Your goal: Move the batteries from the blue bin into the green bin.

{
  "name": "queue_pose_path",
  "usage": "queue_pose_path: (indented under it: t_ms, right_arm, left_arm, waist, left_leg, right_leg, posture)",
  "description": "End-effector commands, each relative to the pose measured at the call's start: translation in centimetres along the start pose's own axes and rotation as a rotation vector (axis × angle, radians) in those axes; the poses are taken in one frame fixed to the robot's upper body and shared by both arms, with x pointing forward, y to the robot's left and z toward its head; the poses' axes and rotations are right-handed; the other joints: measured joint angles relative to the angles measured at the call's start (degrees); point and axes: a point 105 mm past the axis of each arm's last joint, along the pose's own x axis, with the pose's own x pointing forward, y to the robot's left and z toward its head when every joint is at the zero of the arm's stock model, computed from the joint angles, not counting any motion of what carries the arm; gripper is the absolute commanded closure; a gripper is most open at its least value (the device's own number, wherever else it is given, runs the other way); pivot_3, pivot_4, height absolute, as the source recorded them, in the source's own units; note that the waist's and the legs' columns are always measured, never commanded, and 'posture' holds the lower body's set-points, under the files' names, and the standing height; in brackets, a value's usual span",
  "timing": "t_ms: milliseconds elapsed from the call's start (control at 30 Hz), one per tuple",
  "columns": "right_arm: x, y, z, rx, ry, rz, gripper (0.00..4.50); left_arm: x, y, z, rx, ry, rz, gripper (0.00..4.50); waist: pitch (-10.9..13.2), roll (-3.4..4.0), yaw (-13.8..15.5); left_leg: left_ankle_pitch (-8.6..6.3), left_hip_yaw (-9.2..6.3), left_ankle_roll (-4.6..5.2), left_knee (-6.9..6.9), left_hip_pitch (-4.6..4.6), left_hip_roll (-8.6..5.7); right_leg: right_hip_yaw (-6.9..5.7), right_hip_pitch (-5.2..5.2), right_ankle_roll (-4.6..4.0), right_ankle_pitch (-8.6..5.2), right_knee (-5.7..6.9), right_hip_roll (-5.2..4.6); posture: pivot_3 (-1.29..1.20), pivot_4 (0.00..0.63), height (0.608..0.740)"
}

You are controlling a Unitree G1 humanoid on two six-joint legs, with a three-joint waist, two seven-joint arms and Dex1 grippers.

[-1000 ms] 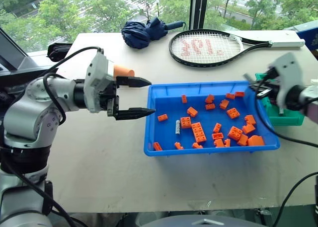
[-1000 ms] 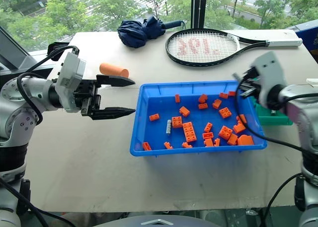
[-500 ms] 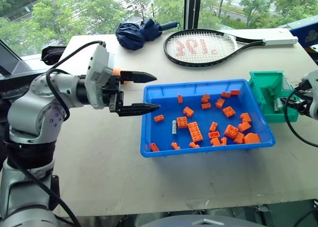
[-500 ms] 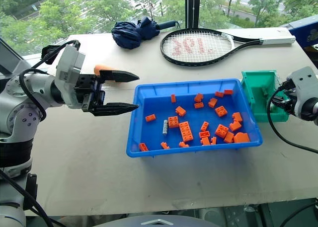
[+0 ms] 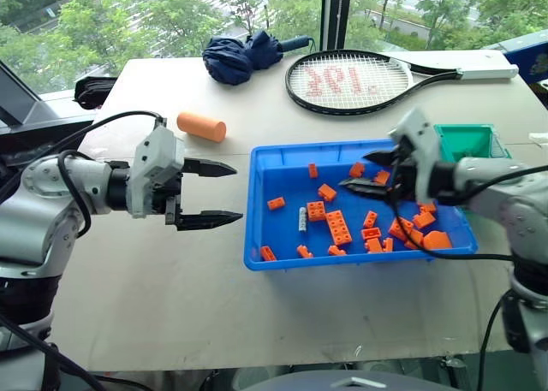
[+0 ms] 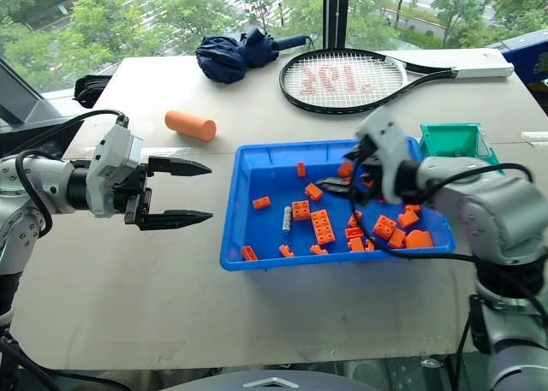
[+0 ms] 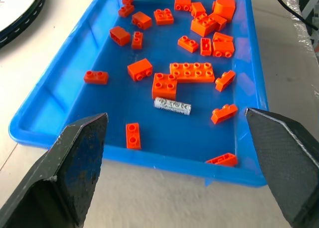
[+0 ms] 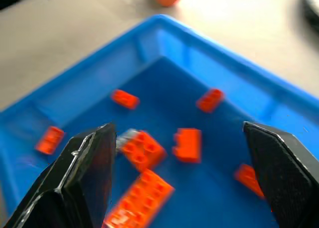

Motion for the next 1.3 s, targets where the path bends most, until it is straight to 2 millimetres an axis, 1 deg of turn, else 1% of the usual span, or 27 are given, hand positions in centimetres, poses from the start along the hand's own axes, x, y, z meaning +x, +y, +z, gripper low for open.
queue_pose_path:
  t_ms: [33,67,167,200,267,367,433,500,633,700,800,900,1100,1300]
  right_arm:
    - [1.9,2.9,-0.7,-0.045,0.034,0.119,0.46]
    - [2.2,3.2,-1.0,-0.045,0.045,0.135,0.46]
    - [3.7,2.9,-2.1,-0.159,0.093,0.118,0.46]
    - [4.2,2.7,-2.0,-0.222,0.073,0.125,0.46]
    - [4.7,2.2,-2.1,-0.317,0.090,0.145,0.46]
    - [5.6,1.3,-2.0,-0.415,0.107,0.155,0.46]
    - [6.3,1.7,-1.5,-0.488,0.076,0.204,0.46]
    - [6.6,2.1,-1.6,-0.540,0.079,0.259,0.46]
    - [7.0,2.1,-2.3,-0.686,0.142,0.338,0.46]
    - [7.0,1.8,-2.9,-0.776,0.192,0.365,0.46]
    - [7.4,0.8,-2.9,-0.871,0.221,0.355,0.46]
    - [7.7,0.2,-3.1,-0.901,0.247,0.373,0.46]
    - [9.6,-0.6,-2.8,-0.942,0.284,0.389,0.46]
    - [9.8,-0.1,-3.9,-0.908,0.348,0.496,0.46]
  left_arm:
    - [-1.0,-0.2,0.7,0.035,0.005,0.023,0.00]
    - [-1.0,-0.3,0.6,0.031,0.010,0.022,0.00]
    - [-1.4,-0.6,0.0,0.017,0.036,0.030,0.00]
    - [-1.5,-0.6,-0.2,0.016,0.043,0.033,0.00]
    - [-1.5,-0.6,-0.2,0.016,0.045,0.036,0.00]
    - [-1.3,-0.7,-0.1,0.017,0.041,0.037,0.00]
    - [-1.2,-0.6,0.0,0.020,0.035,0.040,0.00]
    - [-1.2,-0.6,0.2,0.022,0.032,0.042,0.00]
    - [-1.1,-0.5,0.4,0.026,0.028,0.046,0.00]
    - [-1.1,-0.5,0.5,0.028,0.025,0.048,0.00]
    - [-1.1,-0.5,0.7,0.029,0.023,0.049,0.00]
    - [-1.0,-0.5,0.8,0.030,0.021,0.050,0.00]
    - [-0.8,-0.4,1.1,0.030,0.009,0.043,0.00]
    - [-0.7,-0.3,1.4,0.031,-0.002,0.047,0.00]
  waist:
    - [-0.01,-0.02,-0.13]
    - [-0.02,-0.03,-0.38]
    - [-0.01,-0.01,-0.86]
    - [-0.01,-0.01,-0.88]
    - [-0.01,-0.01,-0.92]
    - [-0.01,-0.01,-0.98]
    - [-0.01,-0.01,-1.03]
    - [-0.01,-0.01,-1.09]
    - [-0.01,-0.01,-1.13]
    - [-0.01,-0.01,-1.12]
    - [-0.01,-0.01,-1.11]
    - [-0.01,-0.01,-1.15]
    - [-0.01,-0.01,-2.11]
    - [-0.01,-0.01,-2.45]
  left_leg:
    - [0.00,0.01,0.00,0.01,0.02,-0.01]
    - [0.00,0.01,0.00,0.02,0.02,-0.01]
    - [0.01,0.01,-0.01,0.01,0.07,0.00]
    - [0.01,0.01,-0.01,0.01,0.09,0.00]
    - [0.01,0.03,-0.02,0.01,0.11,0.00]
    - [0.01,0.04,-0.02,0.01,0.13,0.00]
    - [0.01,0.03,-0.02,0.01,0.13,0.01]
    - [0.01,0.02,-0.02,0.00,0.12,0.02]
    - [0.01,0.02,-0.02,-0.01,0.11,0.02]
    - [0.01,0.02,-0.03,0.00,0.12,0.02]
    - [0.01,0.01,-0.03,0.00,0.12,0.02]
    - [0.02,0.01,-0.03,0.00,0.12,0.02]
    - [0.04,-0.01,-0.07,0.00,0.12,0.03]
    - [0.04,-0.07,-0.08,-0.01,0.13,0.03]
  right_leg:
    - [0.02,0.01,0.00,0.00,0.00,0.00]
    - [0.03,0.01,0.00,0.00,0.01,0.00]
    - [0.03,-0.01,0.00,0.00,0.09,0.02]
    - [0.03,-0.01,0.00,0.00,0.10,0.03]
    - [0.00,-0.01,0.00,0.00,0.11,0.04]
    - [-0.10,0.00,0.00,0.00,0.12,0.04]
    - [-0.16,0.00,0.00,0.00,0.12,0.05]
    - [-0.17,-0.01,0.00,0.00,0.11,0.05]
    - [-0.22,-0.01,0.00,0.00,0.07,0.05]
    - [-0.24,-0.01,0.00,0.00,0.08,0.06]
    - [-0.27,-0.01,0.00,0.00,0.09,0.06]
    - [-0.26,-0.01,0.00,0.00,0.10,0.06]
    - [-0.27,-0.01,-0.01,0.00,0.12,0.08]
    - [-0.33,-0.01,-0.01,0.00,0.10,0.08]
  posture:
    - [0.00,0.150,0.740]
    - [0.00,0.150,0.740]
    - [0.00,0.150,0.740]
    - [0.00,0.150,0.740]
    - [0.00,0.150,0.740]
    - [0.00,0.150,0.740]
    - [0.00,0.150,0.740]
    - [0.00,0.150,0.740]
    - [0.00,0.150,0.740]
    - [0.00,0.150,0.740]
    - [0.00,0.150,0.740]
    - [0.00,0.150,0.740]
    - [0.00,0.150,0.740]
    - [0.00,0.150,0.740]
